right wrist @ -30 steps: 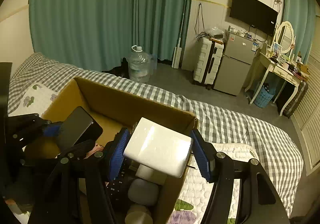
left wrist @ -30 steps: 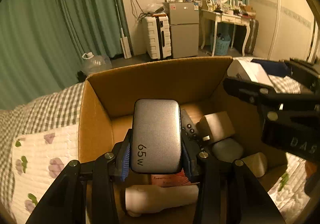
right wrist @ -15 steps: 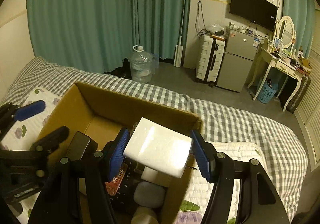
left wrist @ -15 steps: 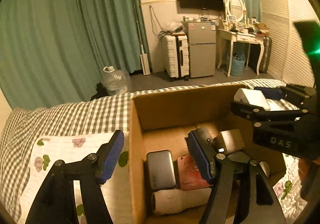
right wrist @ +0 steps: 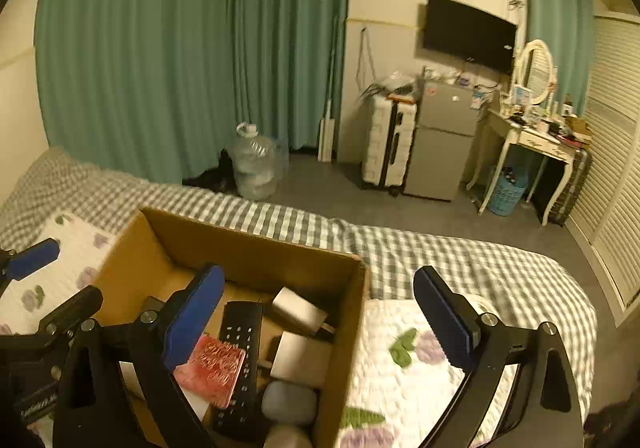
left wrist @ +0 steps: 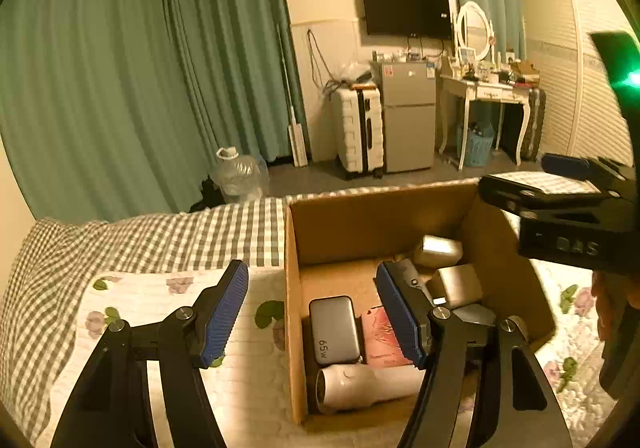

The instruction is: Organize rigid objects

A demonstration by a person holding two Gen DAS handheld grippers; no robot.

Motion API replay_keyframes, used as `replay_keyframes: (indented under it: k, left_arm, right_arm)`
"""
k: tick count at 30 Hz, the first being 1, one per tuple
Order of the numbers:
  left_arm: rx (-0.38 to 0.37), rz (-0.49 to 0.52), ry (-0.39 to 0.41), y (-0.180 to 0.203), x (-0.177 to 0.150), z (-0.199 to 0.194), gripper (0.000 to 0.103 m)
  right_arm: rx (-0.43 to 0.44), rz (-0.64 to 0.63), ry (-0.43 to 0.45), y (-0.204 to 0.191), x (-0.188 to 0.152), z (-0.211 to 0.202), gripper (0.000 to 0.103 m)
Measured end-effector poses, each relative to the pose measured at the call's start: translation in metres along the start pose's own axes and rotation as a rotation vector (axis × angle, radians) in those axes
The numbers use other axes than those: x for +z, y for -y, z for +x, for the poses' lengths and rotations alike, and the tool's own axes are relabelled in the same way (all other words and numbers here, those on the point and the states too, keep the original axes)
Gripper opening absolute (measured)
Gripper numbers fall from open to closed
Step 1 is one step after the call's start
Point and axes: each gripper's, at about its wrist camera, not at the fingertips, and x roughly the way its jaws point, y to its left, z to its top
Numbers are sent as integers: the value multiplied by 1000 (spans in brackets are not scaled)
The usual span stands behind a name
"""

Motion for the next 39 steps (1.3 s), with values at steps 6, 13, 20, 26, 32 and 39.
replay_keyframes:
  k: [6,13,20,26,32,39]
  left_arm:
    - [-6,-15,77,-5,12,-63,70]
    - [-28,-19,244,-9,14,-154,74]
    - [0,-39,305,-19,0,-193,75]
    - [9,-92,298,-22,-29,-187,75]
    - [34,-78,233,-16,-61,-140,75]
    - [24,-77,199,-10,-78,-116,75]
  right_arm:
    - [-49,7,103,-1,3,-92,103]
    - [-70,-8,185,-16,0,-184,103]
    - [-102,-6,233,-34,-22,-222,103]
    - [-117,33,260,-40,-55,-206,103]
    - [-88,59,255,-40,-83,-166,103]
    - [-106,11,310,-47,-105,-154,103]
